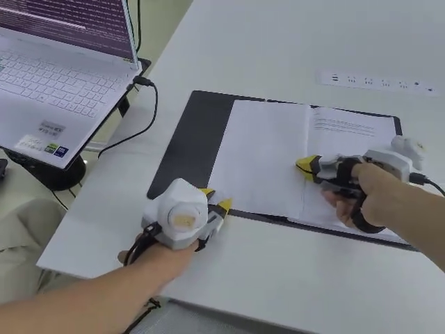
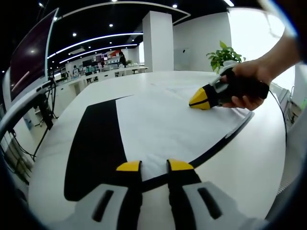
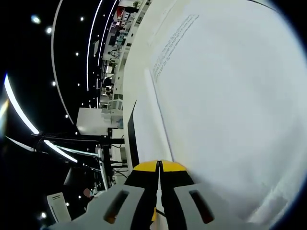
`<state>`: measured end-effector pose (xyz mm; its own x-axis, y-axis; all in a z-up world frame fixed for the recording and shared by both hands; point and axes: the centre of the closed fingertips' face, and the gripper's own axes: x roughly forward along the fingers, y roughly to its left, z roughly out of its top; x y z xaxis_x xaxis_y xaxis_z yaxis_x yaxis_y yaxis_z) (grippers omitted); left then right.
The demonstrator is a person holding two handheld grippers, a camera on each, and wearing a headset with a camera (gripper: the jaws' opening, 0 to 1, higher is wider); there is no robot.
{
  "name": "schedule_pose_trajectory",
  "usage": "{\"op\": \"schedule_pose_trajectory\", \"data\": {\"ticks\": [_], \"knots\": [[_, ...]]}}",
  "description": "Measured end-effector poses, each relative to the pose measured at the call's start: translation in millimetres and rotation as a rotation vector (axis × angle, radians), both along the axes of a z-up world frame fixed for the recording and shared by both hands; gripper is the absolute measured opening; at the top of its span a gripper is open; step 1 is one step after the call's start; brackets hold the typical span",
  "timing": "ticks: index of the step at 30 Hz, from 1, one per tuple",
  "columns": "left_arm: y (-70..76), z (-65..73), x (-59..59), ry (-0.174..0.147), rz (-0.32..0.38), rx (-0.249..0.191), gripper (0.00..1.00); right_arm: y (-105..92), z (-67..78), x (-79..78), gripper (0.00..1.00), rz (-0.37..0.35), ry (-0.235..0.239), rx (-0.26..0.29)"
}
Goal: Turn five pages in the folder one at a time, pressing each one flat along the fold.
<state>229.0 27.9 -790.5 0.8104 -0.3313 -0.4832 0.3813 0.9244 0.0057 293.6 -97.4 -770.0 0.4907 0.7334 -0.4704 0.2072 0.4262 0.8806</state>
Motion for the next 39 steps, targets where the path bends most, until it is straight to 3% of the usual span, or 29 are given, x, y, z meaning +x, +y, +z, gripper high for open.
{"op": "schedule_pose_trajectory", "data": {"ticks": [2,16,30,37,39], "knots": [[-0.2,0.4,-0.2,-0.001,0.001,-0.001,0.19,0.3,-3.0,-11.6,0.0,0.031,0.003,-0.024],[-1.1,2.0,-0.9,-0.006,-0.006,0.001,0.19,4.3,-8.9,-64.5,0.0,0.018,0.027,0.035],[-0.9,2.2,-1.2,-0.007,-0.003,-0.003,0.19,1.7,-17.5,-82.5,0.0,-0.001,0.047,0.087],[-0.8,2.1,-1.2,-0.006,0.0,-0.004,0.19,2.7,-18.5,-103.3,0.0,0.019,0.068,0.105],[-0.5,2.2,-0.8,0.001,0.011,-0.016,0.19,6.9,-10.1,-114.9,0.0,0.038,0.063,0.118]]}}
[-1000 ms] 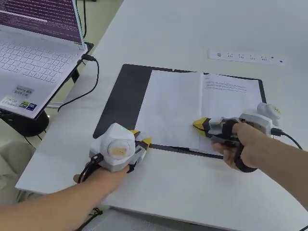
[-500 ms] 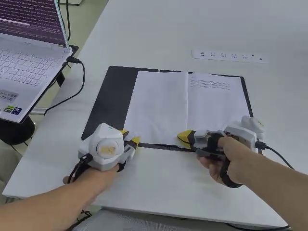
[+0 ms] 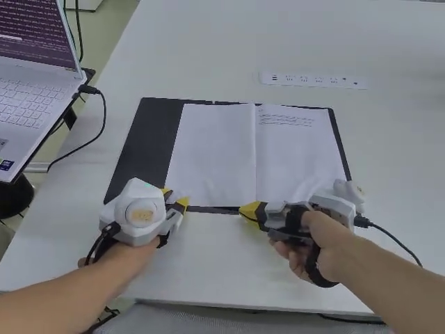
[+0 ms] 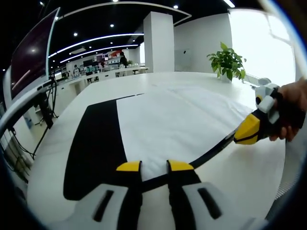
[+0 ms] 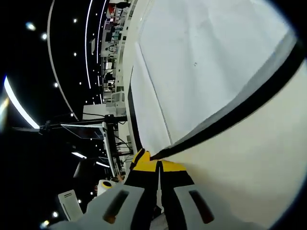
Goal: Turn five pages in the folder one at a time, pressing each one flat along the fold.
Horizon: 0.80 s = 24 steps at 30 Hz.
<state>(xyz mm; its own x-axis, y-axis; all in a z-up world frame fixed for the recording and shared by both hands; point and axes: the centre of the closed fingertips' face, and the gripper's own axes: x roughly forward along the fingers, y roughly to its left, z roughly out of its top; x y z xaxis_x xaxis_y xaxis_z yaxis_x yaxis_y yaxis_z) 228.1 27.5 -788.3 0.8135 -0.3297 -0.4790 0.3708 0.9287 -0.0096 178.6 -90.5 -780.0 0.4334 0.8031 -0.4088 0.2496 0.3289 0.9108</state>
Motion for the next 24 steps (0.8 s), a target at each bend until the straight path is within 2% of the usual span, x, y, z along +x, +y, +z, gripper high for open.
{"op": "schedule_pose_trajectory", "data": {"ticks": [1,4,5,6,7,8,9,10,11,12,15,16,19,21,23,24], "knots": [[0.5,0.2,0.9,0.005,0.003,-0.002,0.19,0.7,5.5,-3.8,0.0,0.017,-0.036,-0.014],[-1.6,1.6,-3.0,0.092,0.011,-0.037,0.22,-7.4,35.2,-4.5,0.0,0.014,-0.23,-0.087],[-1.1,4.6,-4.1,0.104,0.02,-0.042,0.21,-11.3,42.2,-6.2,0.0,0.026,-0.28,-0.122],[-3.8,18.1,-2.1,0.069,0.025,-0.089,0.19,-19.2,54.4,-6.7,0.0,0.024,-0.366,-0.188],[-6.0,31.0,1.3,0.019,0.025,-0.127,0.19,-26.3,62.0,-4.8,0.02,0.012,-0.418,-0.23],[-7.1,42.8,2.7,-0.016,0.024,-0.154,0.2,-30.7,72.8,-5.9,0.05,0.011,-0.47,-0.257],[-7.5,53.4,1.0,-0.029,0.031,-0.18,0.21,-37.5,81.3,-5.1,0.1,0.006,-0.514,-0.288],[-6.1,63.9,-2.4,-0.029,0.032,-0.184,0.22,-53.9,90.6,1.6,0.18,-0.038,-0.575,-0.34],[-3.7,72.9,-4.4,-0.035,0.037,-0.186,0.24,-61.8,100.2,4.1,0.23,-0.058,-0.631,-0.368],[-3.1,76.5,-5.5,-0.038,0.038,-0.19,0.27,-73.3,112.9,4.6,0.29,-0.085,-0.675,-0.408],[4.0,95.9,-18.1,-0.032,0.07,-0.203,0.38,-100.3,130.3,3.5,0.4,-0.097,-0.758,-0.532],[6.1,98.8,-21.8,-0.025,0.077,-0.205,0.42,-110.7,136.2,1.7,0.45,-0.101,-0.775,-0.585],[13.6,109.8,-37.6,-0.011,0.112,-0.209,0.53,-124.6,146.3,-6.6,0.59,-0.072,-0.813,-0.673],[15.5,113.0,-47.5,-0.001,0.115,-0.203,0.61,-137.4,143.6,-13.9,0.66,-0.039,-0.805,-0.745],[17.8,113.5,-54.4,0.005,0.121,-0.18,0.69,-144.6,144.0,-19.1,0.69,-0.029,-0.81,-0.769],[19.2,116.4,-59.0,-0.005,0.122,-0.165,0.73,-150.6,143.1,-22.5,0.72,-0.035,-0.802,-0.773]]}}
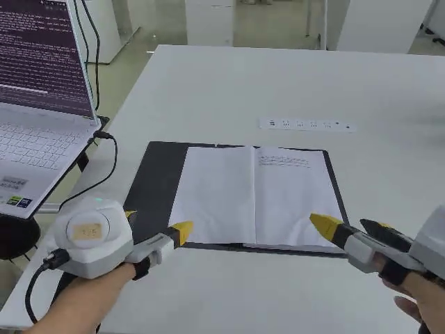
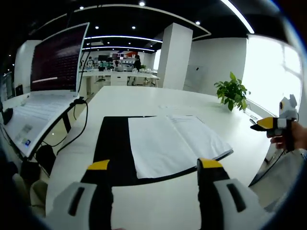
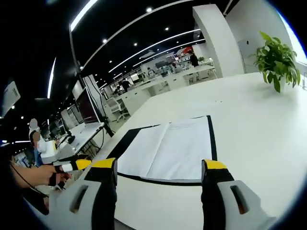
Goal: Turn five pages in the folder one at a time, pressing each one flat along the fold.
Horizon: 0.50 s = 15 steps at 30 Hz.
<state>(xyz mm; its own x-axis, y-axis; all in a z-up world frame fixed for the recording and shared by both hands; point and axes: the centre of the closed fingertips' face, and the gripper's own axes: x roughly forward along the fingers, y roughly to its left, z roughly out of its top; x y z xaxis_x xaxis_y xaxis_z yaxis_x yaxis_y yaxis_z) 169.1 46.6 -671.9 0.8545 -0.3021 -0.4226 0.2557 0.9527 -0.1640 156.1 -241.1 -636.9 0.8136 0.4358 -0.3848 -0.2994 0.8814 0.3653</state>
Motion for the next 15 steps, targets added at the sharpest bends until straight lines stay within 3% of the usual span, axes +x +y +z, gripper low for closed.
{"op": "schedule_pose_trajectory", "data": {"ticks": [4,9,15], "knots": [[0.6,7.3,-13.0,-0.028,-0.012,0.061,0.84,-26.4,-7.3,-5.9,0.83,-0.018,-0.004,-0.068],[-2.1,8.1,-23.3,-0.023,-0.017,0.07,0.85,-40.1,-6.2,-10.3,0.87,-0.037,-0.014,-0.07],[-8.2,14.6,-31.8,-0.031,-0.017,0.068,0.94,-49.9,-1.2,-11.0,0.94,-0.052,-0.045,-0.068]]}}
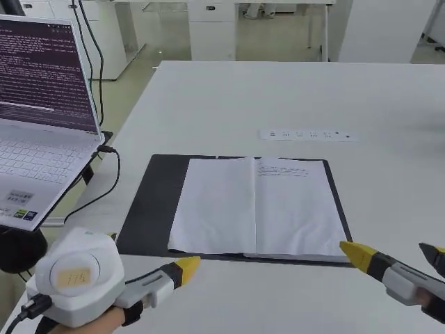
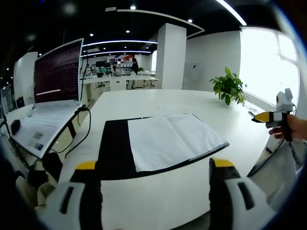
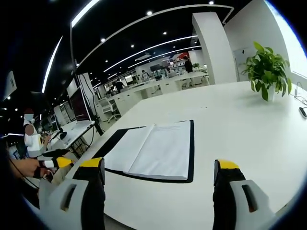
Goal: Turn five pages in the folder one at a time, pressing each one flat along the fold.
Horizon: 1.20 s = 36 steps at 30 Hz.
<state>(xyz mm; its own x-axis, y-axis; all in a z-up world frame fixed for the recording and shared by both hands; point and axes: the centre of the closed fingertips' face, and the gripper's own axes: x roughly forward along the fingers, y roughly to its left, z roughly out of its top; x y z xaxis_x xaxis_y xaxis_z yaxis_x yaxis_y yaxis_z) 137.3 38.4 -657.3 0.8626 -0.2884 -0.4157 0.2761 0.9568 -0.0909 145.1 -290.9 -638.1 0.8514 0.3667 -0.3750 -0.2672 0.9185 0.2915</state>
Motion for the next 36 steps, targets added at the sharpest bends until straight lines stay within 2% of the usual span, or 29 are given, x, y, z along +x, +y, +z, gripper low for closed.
{"op": "schedule_pose_trajectory", "data": {"ticks": [3,5,10,12,17,20,22,24,26,36], "knots": [[0.4,3.1,-1.4,-0.011,0.016,-0.004,0.99,-3.2,1.7,0.7,0.99,0.011,-0.018,-0.008],[1.2,2.3,-3.3,-0.005,0.023,-0.003,0.99,-2.4,3.4,-1.8,0.99,0.019,-0.031,-0.016],[1.1,-2.4,-7.6,0.011,0.023,0.011,0.99,-2.1,1.2,-3.1,1.0,0.032,-0.025,-0.025],[-0.8,-3.1,-7.2,0.014,0.017,0.016,0.99,-3.6,0.4,-2.6,1.0,0.031,-0.021,-0.012],[-11.1,-4.3,0.8,0.019,-0.006,0.025,0.99,-8.1,-1.4,-1.6,1.0,0.023,-0.018,0.0],[-19.5,-8.2,9.4,0.027,-0.032,0.042,0.94,-12.0,-3.9,-0.5,0.99,0.02,-0.011,-0.006],[-27.3,-8.7,17.5,0.021,-0.047,0.037,0.94,-14.3,-4.6,0.6,0.99,0.012,-0.007,0.005],[-36.7,-11.6,24.4,0.035,-0.071,0.046,0.91,-14.3,-5.2,1.2,0.99,0.012,-0.004,0.007],[-43.7,-14.3,31.3,0.034,-0.086,0.046,0.89,-14.4,-7.2,3.1,0.98,0.013,0.0,0.004],[-108.6,-41.9,68.2,0.06,-0.227,0.08,0.81,-7.6,-14.4,9.0,0.97,0.025,0.017,0.024]]}}
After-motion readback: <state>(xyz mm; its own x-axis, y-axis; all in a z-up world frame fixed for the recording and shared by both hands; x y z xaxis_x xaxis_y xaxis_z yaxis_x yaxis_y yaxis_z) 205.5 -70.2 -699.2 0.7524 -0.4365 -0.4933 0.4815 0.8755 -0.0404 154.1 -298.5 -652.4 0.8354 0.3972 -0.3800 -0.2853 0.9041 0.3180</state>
